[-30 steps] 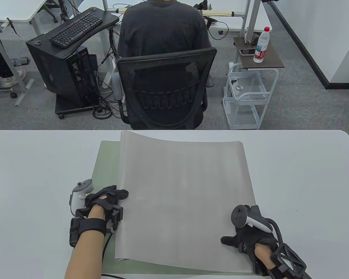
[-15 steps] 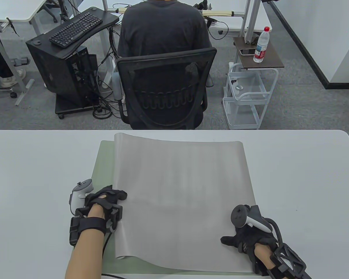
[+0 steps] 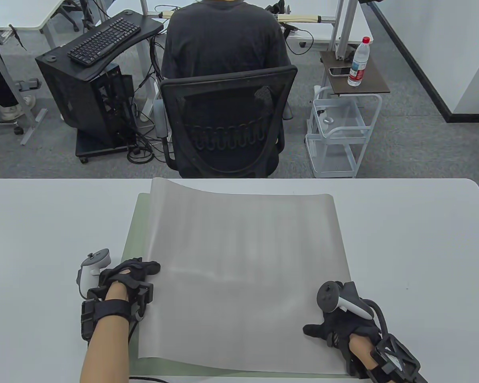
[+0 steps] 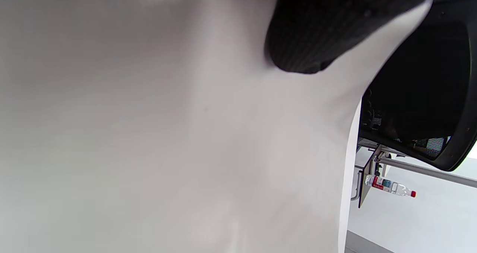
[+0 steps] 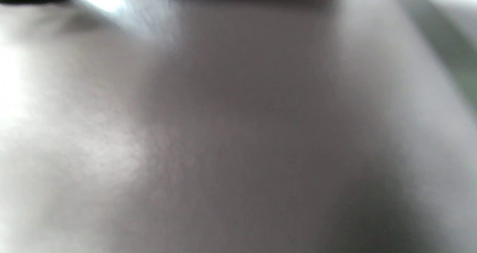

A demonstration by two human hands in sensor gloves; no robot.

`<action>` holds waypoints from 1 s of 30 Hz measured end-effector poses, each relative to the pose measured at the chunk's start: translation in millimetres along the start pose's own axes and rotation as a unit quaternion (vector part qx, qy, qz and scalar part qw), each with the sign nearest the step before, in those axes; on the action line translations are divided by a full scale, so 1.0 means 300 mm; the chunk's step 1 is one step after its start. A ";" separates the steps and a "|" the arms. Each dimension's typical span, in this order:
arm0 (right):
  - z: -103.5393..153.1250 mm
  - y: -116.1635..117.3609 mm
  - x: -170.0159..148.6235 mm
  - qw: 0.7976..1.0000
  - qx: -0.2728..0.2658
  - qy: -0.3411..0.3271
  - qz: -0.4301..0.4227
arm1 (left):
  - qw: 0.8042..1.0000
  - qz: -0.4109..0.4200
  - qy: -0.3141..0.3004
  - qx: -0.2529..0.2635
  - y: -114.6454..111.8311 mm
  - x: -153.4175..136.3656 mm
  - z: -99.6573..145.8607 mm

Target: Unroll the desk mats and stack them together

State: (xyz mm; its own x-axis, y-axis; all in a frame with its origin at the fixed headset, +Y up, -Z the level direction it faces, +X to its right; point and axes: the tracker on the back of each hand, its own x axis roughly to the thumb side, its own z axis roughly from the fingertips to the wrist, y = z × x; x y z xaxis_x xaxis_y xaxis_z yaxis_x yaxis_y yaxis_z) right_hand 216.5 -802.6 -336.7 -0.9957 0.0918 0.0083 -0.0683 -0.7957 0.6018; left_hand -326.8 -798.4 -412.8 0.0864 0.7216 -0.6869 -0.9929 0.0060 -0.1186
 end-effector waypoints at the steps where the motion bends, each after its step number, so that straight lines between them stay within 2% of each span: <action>1: 0.000 0.000 0.000 1.000 -0.001 -0.001 0.000 | 1.000 -0.004 0.000 -0.002 -0.003 0.003 -0.001; 7: 0.000 0.001 0.000 1.000 -0.001 -0.001 0.000 | 1.000 0.002 0.000 0.008 -0.001 0.020 0.008; 13: 0.001 0.001 0.000 1.000 -0.003 0.000 0.001 | 0.999 0.020 -0.011 0.026 0.054 0.012 0.033; 20: 0.001 0.001 0.001 1.000 -0.005 0.000 0.002 | 0.997 0.021 -0.014 0.073 0.148 0.001 0.081; 21: 0.001 0.001 0.001 1.000 -0.005 0.000 0.002 | 0.998 0.015 -0.011 0.064 0.151 0.004 0.081; 25: 0.001 0.001 0.002 1.000 -0.004 0.001 0.004 | 0.997 -0.063 -0.008 0.046 0.134 0.049 0.086; 26: 0.001 0.001 0.002 1.000 -0.005 0.001 0.004 | 0.994 -0.103 -0.004 0.042 0.120 0.070 0.082; 30: 0.001 0.000 0.003 1.000 -0.007 0.001 0.004 | 0.973 -0.219 0.006 0.073 0.044 0.135 0.071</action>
State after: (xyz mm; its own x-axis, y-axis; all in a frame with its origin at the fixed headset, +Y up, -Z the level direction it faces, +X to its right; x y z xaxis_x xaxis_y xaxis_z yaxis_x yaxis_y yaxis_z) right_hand 215.8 -802.4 -336.4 -0.9965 0.0831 0.0115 -0.0603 -0.8044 0.5910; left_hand -338.1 -754.4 -426.9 0.5037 0.6195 -0.6021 -0.8617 0.4101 -0.2989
